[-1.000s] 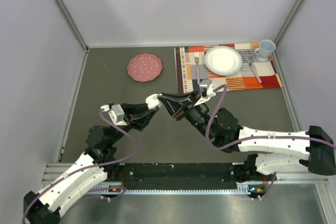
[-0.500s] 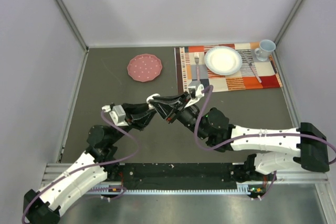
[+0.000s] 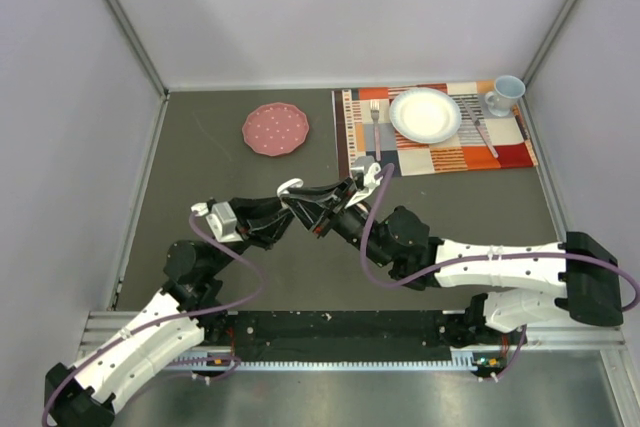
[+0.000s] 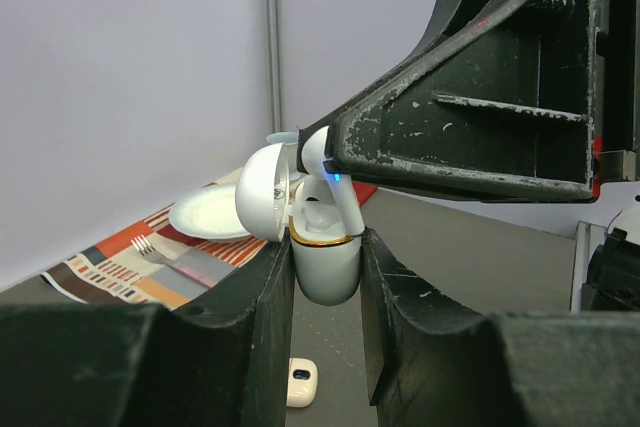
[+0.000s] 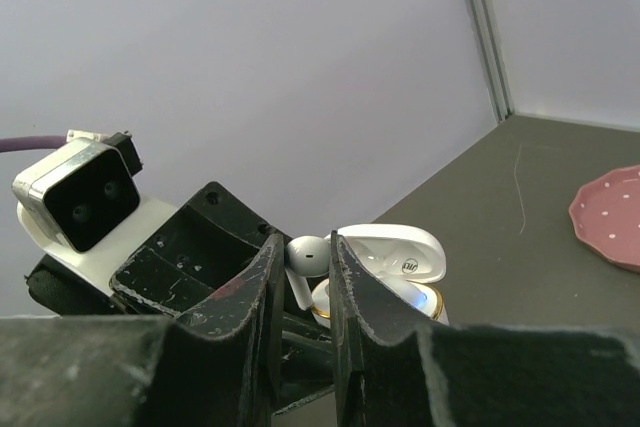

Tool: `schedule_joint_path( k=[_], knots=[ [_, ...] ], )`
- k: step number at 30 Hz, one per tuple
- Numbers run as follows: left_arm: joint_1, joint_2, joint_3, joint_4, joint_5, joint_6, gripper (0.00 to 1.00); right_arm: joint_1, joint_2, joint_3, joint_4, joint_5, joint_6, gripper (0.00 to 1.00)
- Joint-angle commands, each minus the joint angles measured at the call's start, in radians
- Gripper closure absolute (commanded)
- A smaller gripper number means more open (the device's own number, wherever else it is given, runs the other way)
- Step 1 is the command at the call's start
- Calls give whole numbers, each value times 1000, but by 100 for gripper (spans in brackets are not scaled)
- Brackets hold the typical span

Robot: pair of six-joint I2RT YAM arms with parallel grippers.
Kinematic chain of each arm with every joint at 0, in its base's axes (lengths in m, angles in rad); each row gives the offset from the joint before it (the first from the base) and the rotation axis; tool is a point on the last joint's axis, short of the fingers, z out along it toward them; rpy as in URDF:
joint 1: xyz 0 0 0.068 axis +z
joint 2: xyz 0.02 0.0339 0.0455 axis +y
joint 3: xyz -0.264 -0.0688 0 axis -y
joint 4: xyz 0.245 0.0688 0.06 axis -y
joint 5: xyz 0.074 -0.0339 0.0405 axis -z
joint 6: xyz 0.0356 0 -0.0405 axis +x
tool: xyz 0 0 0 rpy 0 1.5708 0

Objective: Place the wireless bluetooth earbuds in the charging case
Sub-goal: Insert the left earbud into the left side groove of the charging case.

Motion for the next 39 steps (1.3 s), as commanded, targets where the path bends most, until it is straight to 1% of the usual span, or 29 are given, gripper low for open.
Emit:
schedule_joint_path(
  k=[1, 12, 23, 27, 34, 39],
  knots=[
    [-2, -22, 2, 66, 8, 4, 100, 11, 11, 49, 28, 13, -7, 100],
    [-2, -36, 9, 52, 16, -1, 100, 11, 18, 44, 48, 49, -23, 100],
    [-3, -31, 28, 64, 8, -6, 100, 17, 32, 52, 13, -3, -36, 100],
    [-3, -33, 33, 69, 2, -4, 100, 26, 35, 67, -2, 10, -56, 100],
    [-3, -51, 36, 75, -24, 5, 100, 32, 28, 41, -13, 49, -62, 100],
    [-3, -56, 44, 70, -15, 7, 100, 31, 31, 38, -3, 82, -69, 100]
  ],
)
